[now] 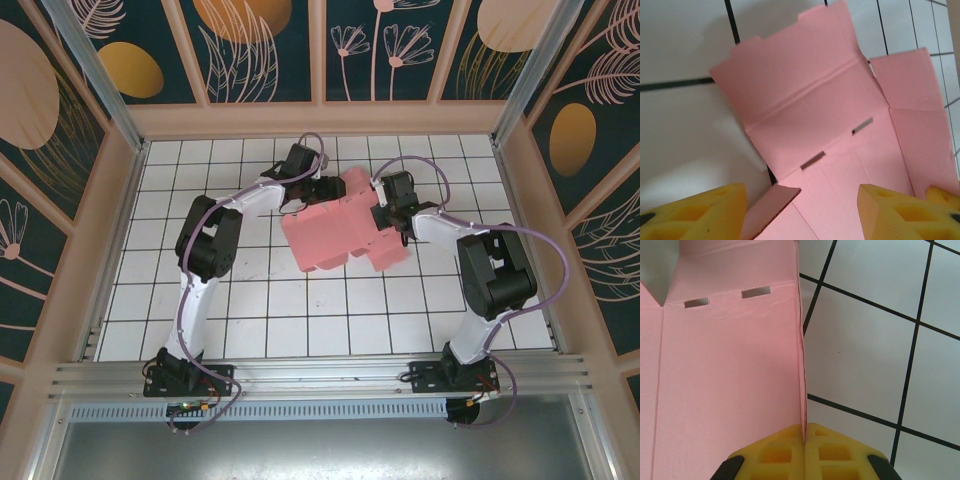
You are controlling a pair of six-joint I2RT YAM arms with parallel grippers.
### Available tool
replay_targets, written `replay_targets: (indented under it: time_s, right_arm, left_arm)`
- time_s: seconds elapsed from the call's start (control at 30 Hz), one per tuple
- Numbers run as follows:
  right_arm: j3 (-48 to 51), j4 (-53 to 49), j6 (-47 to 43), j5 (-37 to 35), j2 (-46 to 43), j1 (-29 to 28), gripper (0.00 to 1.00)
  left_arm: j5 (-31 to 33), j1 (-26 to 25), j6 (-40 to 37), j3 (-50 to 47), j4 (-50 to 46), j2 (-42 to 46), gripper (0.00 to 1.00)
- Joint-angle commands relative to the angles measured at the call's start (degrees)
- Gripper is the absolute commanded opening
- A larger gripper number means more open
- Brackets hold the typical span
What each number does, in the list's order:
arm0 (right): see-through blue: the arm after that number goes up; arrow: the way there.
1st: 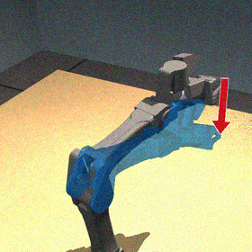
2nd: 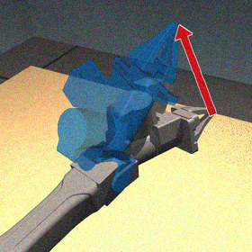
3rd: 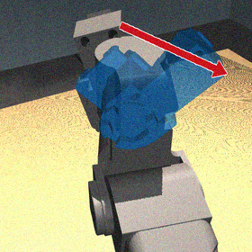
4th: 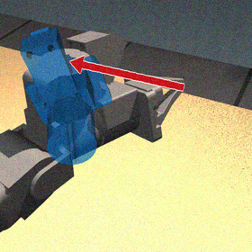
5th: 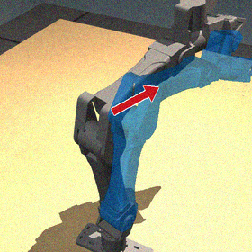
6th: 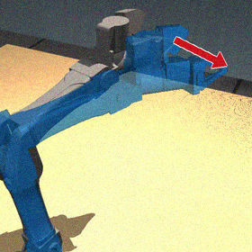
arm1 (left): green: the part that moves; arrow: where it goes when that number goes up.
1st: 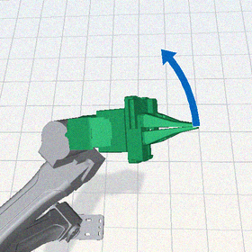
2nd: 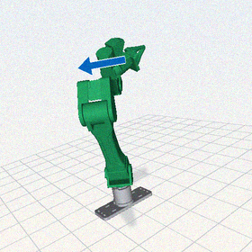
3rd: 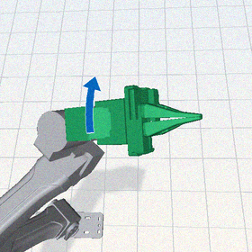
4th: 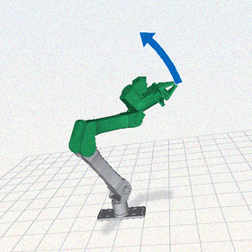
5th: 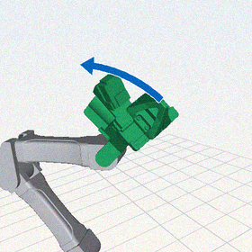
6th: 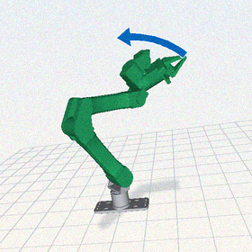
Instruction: Fold the paper box
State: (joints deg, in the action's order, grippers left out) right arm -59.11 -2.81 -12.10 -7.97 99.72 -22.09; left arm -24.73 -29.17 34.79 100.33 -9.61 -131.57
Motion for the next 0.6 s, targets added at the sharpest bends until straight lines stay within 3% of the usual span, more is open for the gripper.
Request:
replay_targets:
  time_s: [0.0, 0.23, 0.57]
  right_arm:
    - [-0.1, 1.1, 0.5, -0.7, -0.4, -0.4, 0.0]
    - [-0.3, 1.0, 1.1, -0.9, 0.3, -0.4, 0.0]
    - [-0.6, 0.7, 1.5, -1.0, 0.9, -0.4, 0.0]
  left_arm:
    - [-5.3, -0.7, 0.9, -1.7, 1.6, 3.5, 0.59]
    - [-5.4, -1.9, 1.1, -5.3, 2.9, 5.3, 0.59]
    - [-3.4, -3.4, 3.1, -8.3, 3.6, 1.4, 0.6]
